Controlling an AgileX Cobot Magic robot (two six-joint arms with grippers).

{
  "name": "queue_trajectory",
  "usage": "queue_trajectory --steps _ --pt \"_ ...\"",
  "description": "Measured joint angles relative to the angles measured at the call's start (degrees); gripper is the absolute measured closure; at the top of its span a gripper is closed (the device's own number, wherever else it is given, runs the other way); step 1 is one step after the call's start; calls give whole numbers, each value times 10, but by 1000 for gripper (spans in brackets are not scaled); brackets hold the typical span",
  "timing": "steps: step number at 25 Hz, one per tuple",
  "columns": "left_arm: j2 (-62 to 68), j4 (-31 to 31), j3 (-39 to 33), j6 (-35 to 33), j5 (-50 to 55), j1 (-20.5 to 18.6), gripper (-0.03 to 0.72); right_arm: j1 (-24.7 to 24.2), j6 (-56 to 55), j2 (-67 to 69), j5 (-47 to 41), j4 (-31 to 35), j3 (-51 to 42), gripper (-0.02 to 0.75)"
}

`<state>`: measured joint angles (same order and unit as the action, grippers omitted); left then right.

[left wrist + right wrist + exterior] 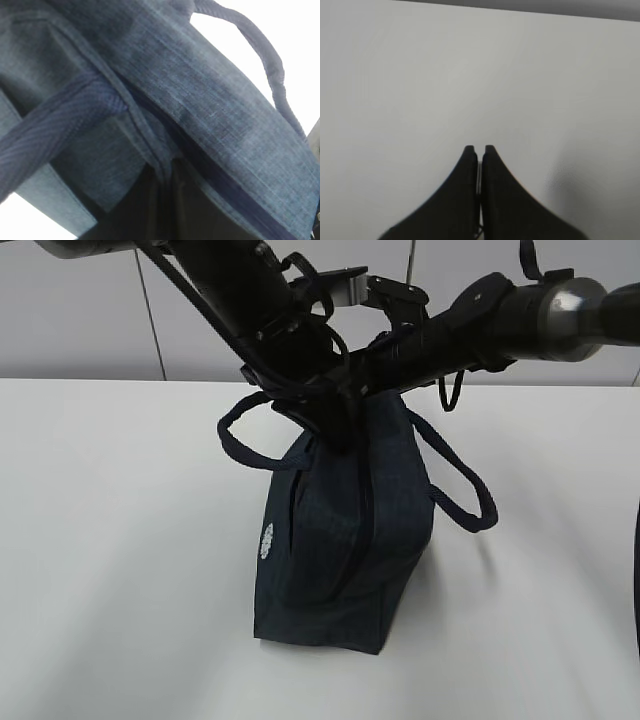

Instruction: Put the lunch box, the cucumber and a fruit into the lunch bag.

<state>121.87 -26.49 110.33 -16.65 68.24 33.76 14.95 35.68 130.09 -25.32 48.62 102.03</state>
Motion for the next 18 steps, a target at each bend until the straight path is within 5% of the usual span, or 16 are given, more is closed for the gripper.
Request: queue_trajectory --steps 10,18 --pt "0 1 0 -2 8 3 697 -1 -81 4 -51 -107 21 738" --pt "0 2 -1 -4 4 3 697 -1 -105 21 -69 -127 33 738"
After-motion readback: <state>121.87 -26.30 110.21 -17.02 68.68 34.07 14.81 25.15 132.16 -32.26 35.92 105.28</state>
